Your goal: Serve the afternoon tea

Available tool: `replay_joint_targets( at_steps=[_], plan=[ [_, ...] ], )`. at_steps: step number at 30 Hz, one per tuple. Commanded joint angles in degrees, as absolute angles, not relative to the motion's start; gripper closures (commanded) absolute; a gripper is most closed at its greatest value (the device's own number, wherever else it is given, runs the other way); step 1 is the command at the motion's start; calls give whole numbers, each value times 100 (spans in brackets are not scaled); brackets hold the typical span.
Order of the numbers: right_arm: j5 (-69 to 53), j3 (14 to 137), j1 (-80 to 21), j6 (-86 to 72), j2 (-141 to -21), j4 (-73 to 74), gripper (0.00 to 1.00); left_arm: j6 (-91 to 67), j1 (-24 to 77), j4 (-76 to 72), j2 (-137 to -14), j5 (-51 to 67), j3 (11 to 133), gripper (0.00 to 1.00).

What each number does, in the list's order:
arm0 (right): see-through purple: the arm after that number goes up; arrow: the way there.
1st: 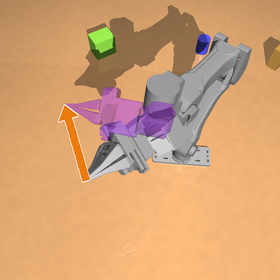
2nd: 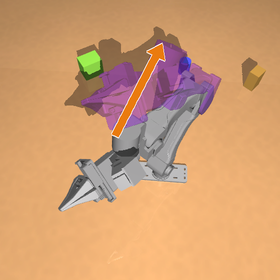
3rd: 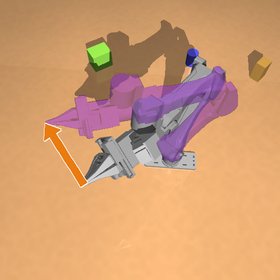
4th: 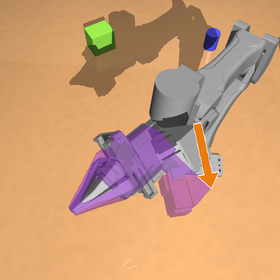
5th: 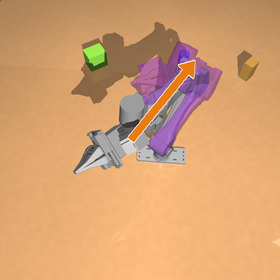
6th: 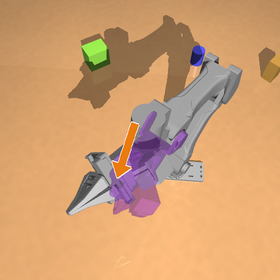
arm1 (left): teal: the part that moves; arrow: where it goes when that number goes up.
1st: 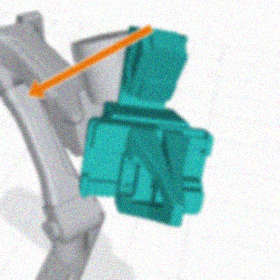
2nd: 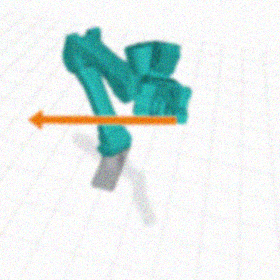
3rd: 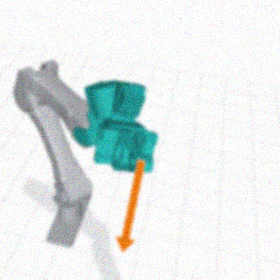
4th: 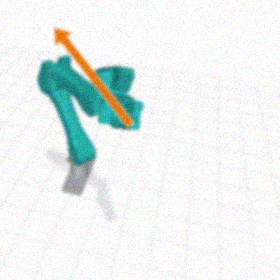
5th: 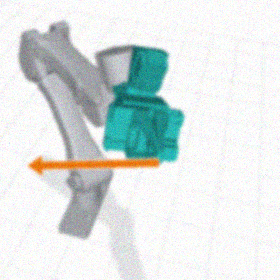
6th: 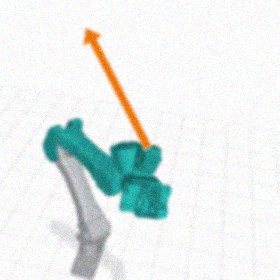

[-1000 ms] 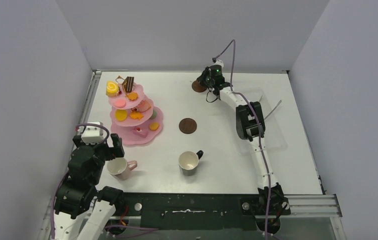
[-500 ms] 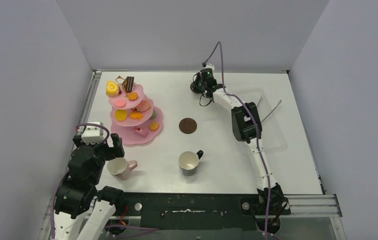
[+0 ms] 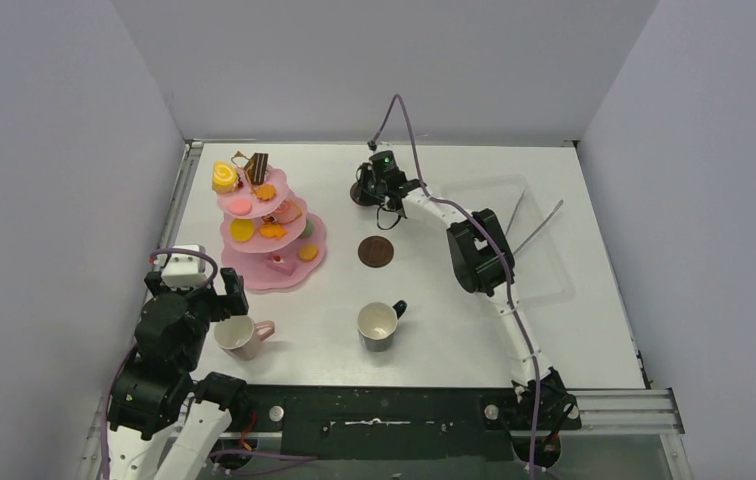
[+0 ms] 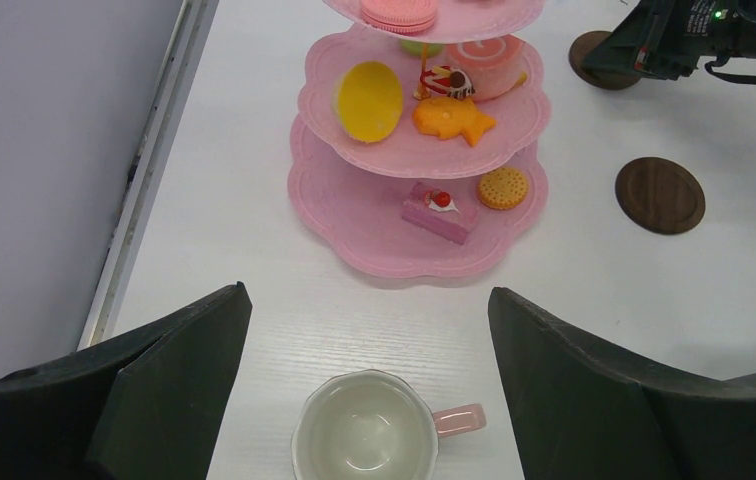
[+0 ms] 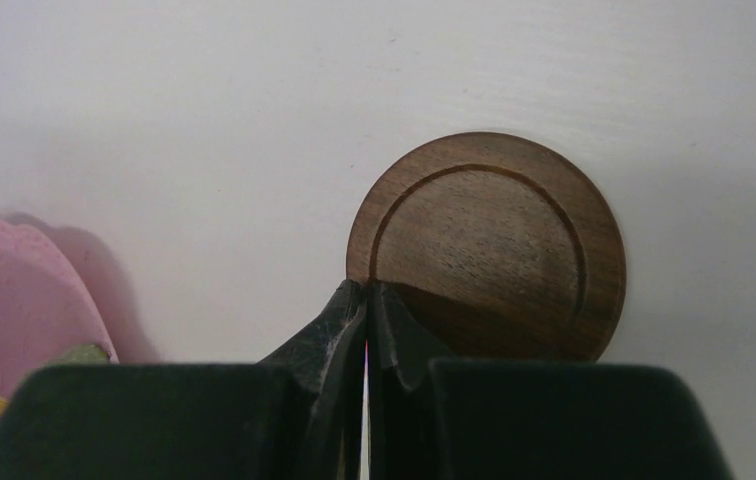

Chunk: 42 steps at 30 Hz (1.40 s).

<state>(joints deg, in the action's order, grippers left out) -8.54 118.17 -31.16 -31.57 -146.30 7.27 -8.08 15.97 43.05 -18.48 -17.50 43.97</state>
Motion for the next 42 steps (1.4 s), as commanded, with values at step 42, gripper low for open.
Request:
replay_joint_targets(
  at_steps=[42],
  plan=[
    [-1080, 10000, -3652, -3383, -12212, 2189, 77, -785, 1776, 3954, -2472, -1498, 4692, 13]
  ],
)
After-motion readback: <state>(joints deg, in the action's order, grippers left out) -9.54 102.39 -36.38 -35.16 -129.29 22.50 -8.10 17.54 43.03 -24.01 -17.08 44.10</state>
